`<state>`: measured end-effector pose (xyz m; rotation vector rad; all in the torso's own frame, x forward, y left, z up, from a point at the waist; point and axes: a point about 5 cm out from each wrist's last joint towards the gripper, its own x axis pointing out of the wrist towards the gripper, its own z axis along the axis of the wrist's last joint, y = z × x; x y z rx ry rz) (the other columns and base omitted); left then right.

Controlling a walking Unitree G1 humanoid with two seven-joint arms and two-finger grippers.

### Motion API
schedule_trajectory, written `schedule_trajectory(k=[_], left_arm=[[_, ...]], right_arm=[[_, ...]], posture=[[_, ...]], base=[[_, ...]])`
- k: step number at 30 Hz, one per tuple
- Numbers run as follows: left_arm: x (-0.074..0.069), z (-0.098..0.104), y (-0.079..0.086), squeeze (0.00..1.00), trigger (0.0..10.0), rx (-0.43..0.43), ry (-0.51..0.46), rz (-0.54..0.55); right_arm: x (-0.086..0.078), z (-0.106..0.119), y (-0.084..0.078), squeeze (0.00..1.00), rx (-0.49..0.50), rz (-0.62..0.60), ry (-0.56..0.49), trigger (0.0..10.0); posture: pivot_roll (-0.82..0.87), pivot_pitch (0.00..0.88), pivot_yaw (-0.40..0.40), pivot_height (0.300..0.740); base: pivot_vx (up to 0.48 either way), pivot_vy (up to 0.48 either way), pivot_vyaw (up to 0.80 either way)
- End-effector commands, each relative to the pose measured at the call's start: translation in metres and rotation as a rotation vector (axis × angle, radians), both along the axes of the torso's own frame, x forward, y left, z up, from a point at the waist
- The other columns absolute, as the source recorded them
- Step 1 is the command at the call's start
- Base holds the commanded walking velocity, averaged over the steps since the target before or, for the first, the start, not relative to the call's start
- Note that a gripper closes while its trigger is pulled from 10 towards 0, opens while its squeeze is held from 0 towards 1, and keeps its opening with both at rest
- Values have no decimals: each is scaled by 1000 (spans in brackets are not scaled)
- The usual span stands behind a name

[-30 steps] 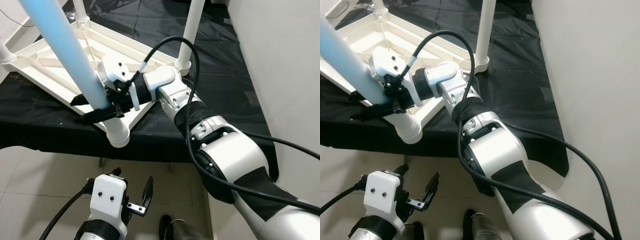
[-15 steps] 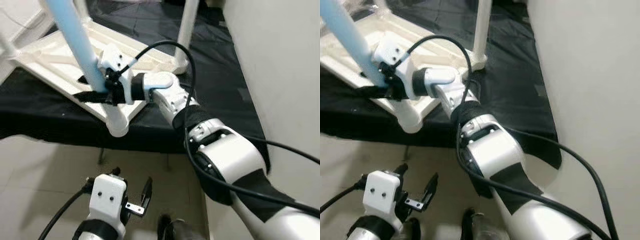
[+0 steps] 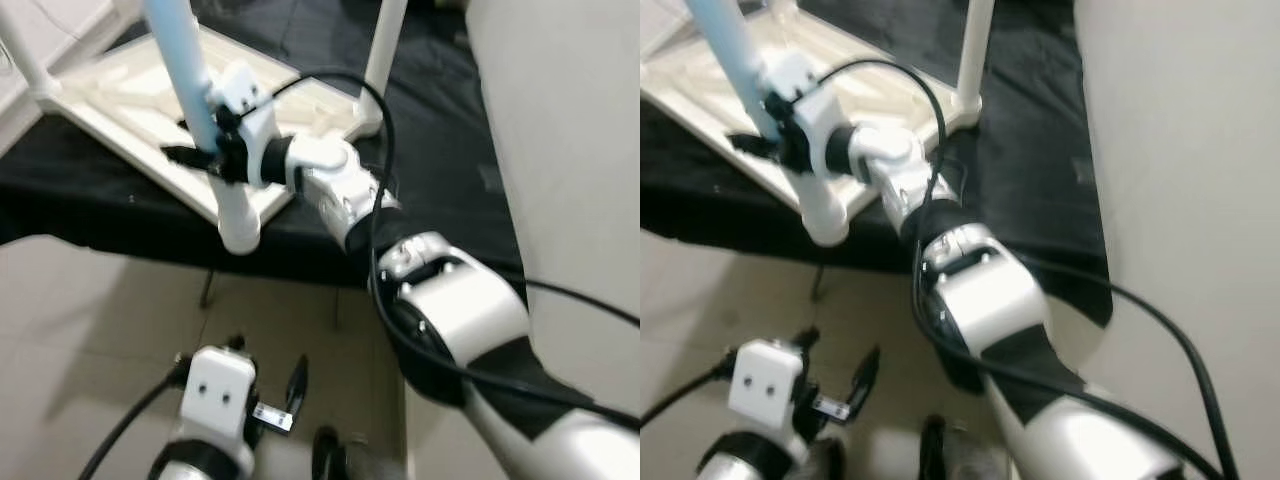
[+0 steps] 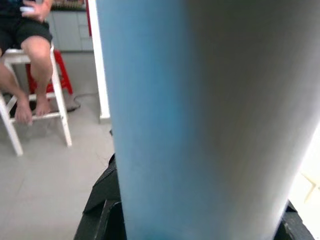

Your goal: Building children table

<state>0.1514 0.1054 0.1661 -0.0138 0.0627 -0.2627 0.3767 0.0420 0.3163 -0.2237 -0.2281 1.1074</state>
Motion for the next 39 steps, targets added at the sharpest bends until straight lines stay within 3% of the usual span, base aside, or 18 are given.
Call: schedule_trajectory(k=[1,12,16,22,29,37,39], left_arm=[[-2,-1,-2,0,10000,1,9,-7],[-2,-1,-3,0,10000,7,8,-15],[-2,-1,-3,0,10000,6,6,-14],[-2,-2,-3,0,10000,7,7,-14],[-2,-2,-2,0,10000,11,7,-14],[-1,-3,-3,0,10000,10,8,-15],[-1,-3,-3,0,10000,10,8,-16]], right_arm=[[5,-36,-6,0,-63,-55,138,10000],[14,-32,-10,0,35,-285,152,10000],[18,-24,-14,0,153,-379,212,10000],[21,-19,-18,0,227,-433,232,10000],[19,-5,-16,0,296,-400,219,10000],[19,-13,-17,0,276,-388,211,10000],[17,-15,-15,0,287,-334,222,10000]], posture=[[91,330,-105,734],[90,318,-104,734],[90,318,-104,734],[91,306,-103,734],[89,304,-105,734],[89,304,-105,734],[89,304,-105,734]], base=[[0,0,0],[0,0,0],[0,0,0],[0,0,0],[0,0,0],[0,0,0],[0,0,0]])
